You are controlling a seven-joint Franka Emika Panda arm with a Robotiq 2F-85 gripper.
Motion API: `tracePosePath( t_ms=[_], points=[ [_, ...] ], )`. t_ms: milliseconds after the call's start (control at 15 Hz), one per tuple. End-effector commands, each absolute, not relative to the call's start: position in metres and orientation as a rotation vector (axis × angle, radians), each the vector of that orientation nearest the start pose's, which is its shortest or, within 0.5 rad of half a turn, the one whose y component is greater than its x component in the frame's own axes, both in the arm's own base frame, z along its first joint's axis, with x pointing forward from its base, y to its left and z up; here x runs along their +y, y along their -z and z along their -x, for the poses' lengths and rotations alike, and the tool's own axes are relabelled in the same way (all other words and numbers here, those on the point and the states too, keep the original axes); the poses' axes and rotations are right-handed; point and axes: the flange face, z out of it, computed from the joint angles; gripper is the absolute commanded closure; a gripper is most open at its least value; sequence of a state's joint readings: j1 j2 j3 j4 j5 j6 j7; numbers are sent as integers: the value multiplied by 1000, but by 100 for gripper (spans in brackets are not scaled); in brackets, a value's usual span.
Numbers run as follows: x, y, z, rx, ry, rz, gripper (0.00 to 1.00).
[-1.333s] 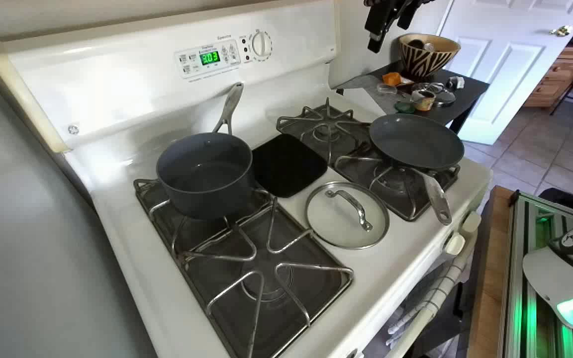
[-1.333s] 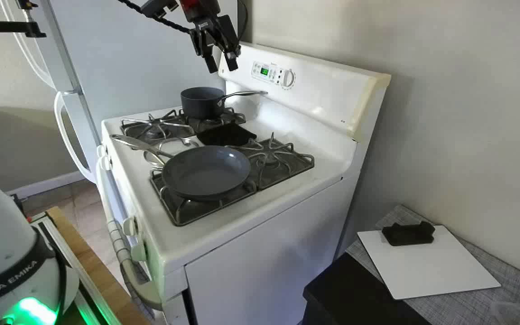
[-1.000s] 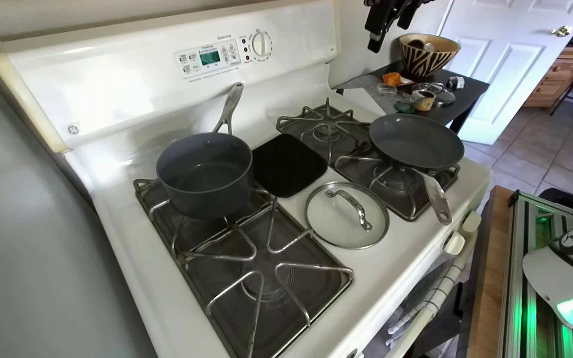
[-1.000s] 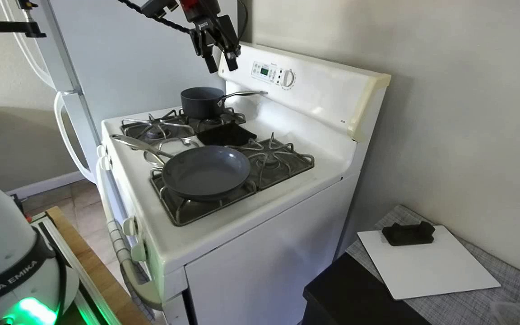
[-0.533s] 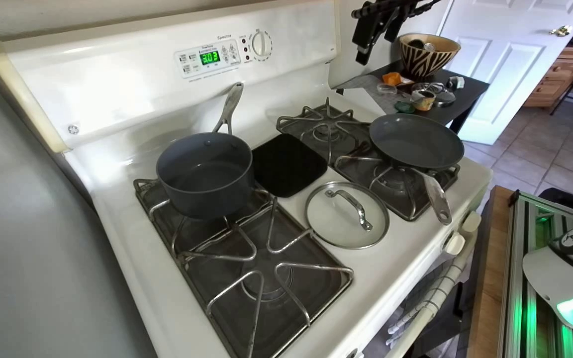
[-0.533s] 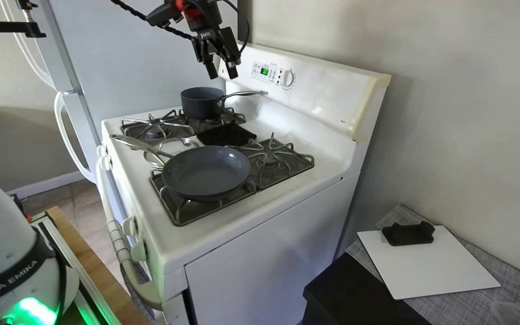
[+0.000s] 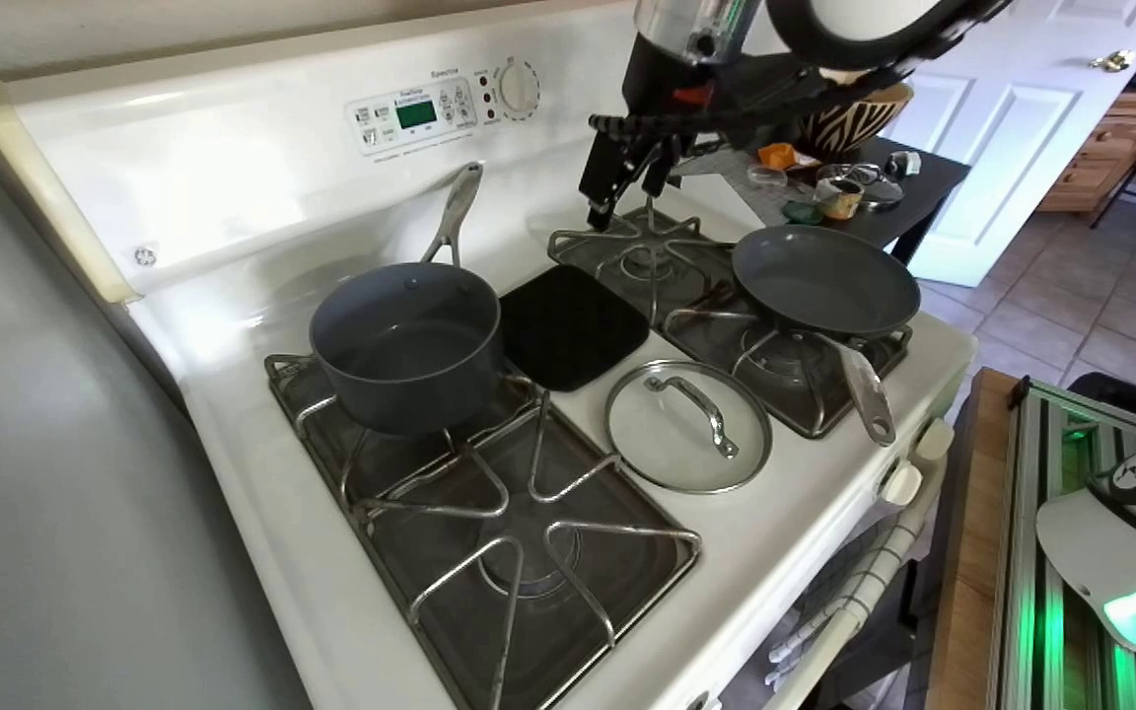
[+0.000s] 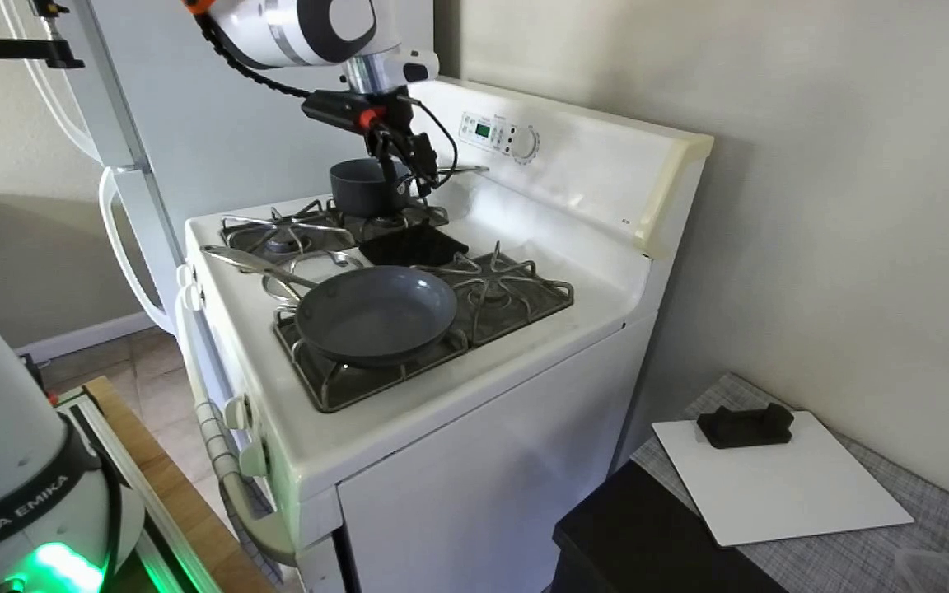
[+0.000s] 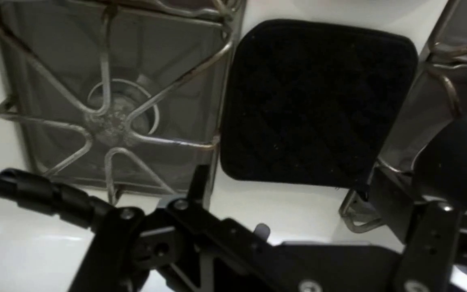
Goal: Put the black item on the lid and put the lid on the pot
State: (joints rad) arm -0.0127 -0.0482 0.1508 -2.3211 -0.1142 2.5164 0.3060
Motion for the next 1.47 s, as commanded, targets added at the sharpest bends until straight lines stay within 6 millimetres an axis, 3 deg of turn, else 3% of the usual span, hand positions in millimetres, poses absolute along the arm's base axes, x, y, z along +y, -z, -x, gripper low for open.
tracePosePath(
  t_ms=[0, 667, 1400],
  points=[
    [88, -346, -543, 142, 287, 3105, 0],
    [103, -278, -584, 121, 150, 3115, 0],
    [104, -244, -599, 129, 84, 3087, 0]
  ],
)
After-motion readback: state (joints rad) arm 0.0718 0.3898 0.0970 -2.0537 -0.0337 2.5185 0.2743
